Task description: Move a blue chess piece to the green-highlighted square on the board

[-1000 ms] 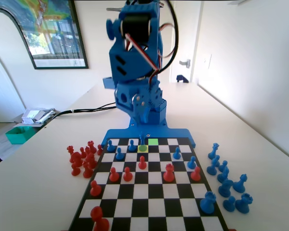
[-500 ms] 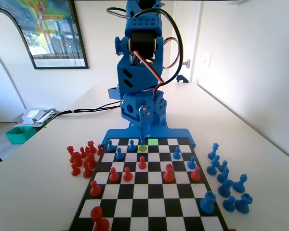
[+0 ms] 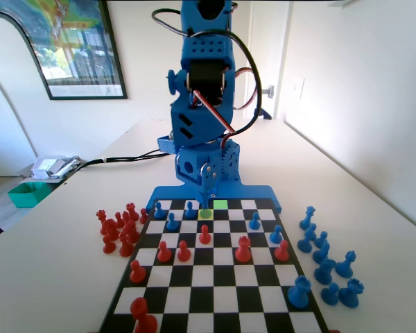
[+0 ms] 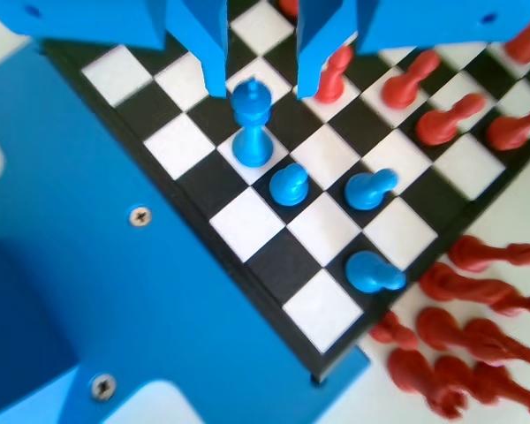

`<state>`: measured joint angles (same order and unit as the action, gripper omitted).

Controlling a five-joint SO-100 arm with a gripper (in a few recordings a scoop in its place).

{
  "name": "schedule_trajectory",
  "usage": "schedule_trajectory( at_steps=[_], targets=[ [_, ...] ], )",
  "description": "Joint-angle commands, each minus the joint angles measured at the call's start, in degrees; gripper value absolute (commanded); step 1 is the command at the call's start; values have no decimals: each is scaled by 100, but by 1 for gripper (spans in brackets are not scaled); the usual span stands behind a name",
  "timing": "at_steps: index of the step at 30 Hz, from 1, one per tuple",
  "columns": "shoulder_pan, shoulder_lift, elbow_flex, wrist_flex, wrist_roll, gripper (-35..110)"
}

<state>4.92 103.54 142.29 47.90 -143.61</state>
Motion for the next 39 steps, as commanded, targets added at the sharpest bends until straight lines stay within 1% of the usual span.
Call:
schedule_trajectory(
  at_steps=[1,12,23,39],
  targets=[
    [62,62,62,-132,-132,12],
    [70,44,387,-545,-229,12],
    [70,62,387,-545,-246,10],
    [53,70,352,-422,-281,2]
  ],
)
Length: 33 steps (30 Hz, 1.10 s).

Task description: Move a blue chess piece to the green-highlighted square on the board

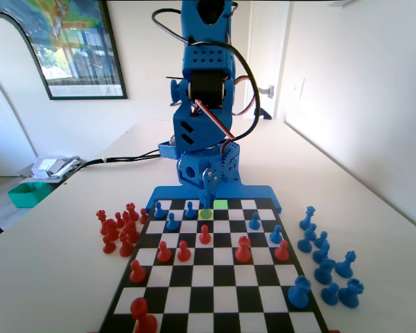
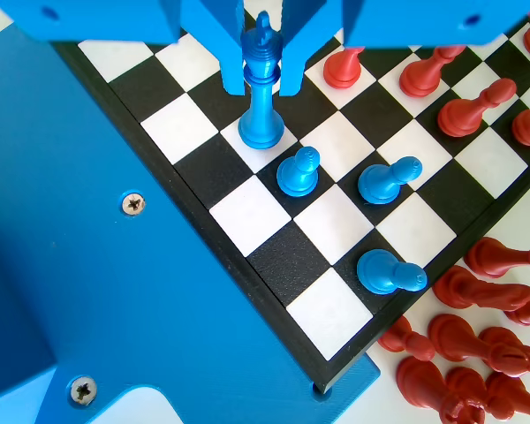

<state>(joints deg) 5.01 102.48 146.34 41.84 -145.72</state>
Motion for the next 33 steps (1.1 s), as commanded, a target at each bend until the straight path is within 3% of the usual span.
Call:
schedule_trajectory(
  at_steps=[1,17,33],
  targets=[
    [44,176,-88,246,-70,2],
    [-334,334,-853,1556,501,1],
    [-914,773,44,958,967,1]
  ],
)
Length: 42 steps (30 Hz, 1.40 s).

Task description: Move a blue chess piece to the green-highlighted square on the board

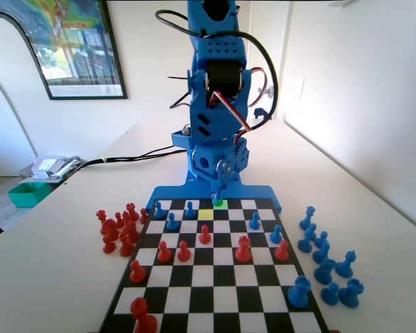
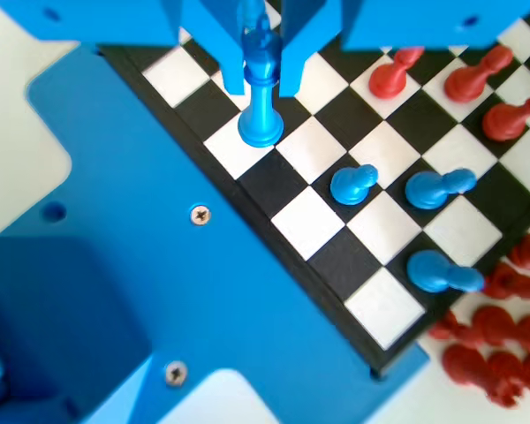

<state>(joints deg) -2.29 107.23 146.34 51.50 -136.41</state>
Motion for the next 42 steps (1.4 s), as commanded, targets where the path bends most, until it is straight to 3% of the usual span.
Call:
schedule_trajectory(
  at_steps=[1,21,31,42],
  targets=[
    [-211,299,53,-26,53,1],
    [-527,343,510,-527,220,1],
    [-457,343,861,-1292,158,13],
    [-404,325,598,-958,132,14]
  ],
)
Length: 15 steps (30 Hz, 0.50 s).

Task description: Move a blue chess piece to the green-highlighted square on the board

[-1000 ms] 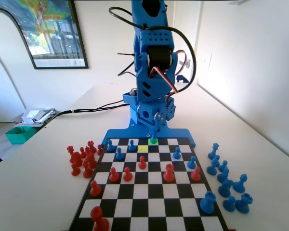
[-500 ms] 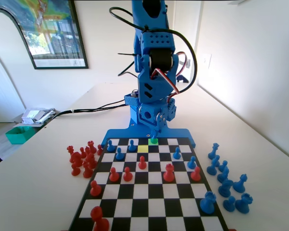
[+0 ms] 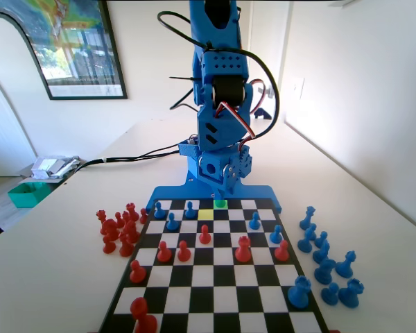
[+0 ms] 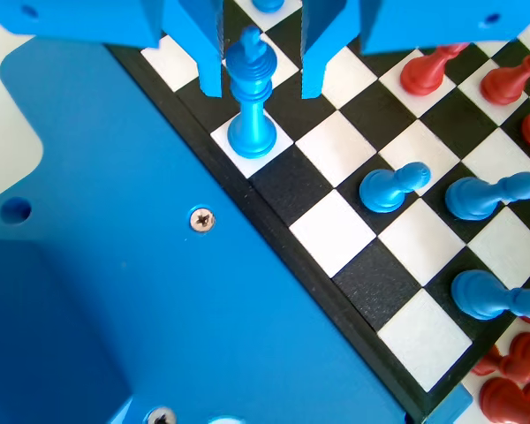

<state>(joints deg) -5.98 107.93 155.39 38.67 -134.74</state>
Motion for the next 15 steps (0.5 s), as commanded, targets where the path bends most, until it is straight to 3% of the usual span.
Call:
schedule_trajectory(
  at_steps=[1,9,15],
  targets=[
    [-26,255,-422,483,-18,14],
    [-62,202,-1441,1521,264,13],
    [-97,220,-2241,1942,923,1]
  ],
)
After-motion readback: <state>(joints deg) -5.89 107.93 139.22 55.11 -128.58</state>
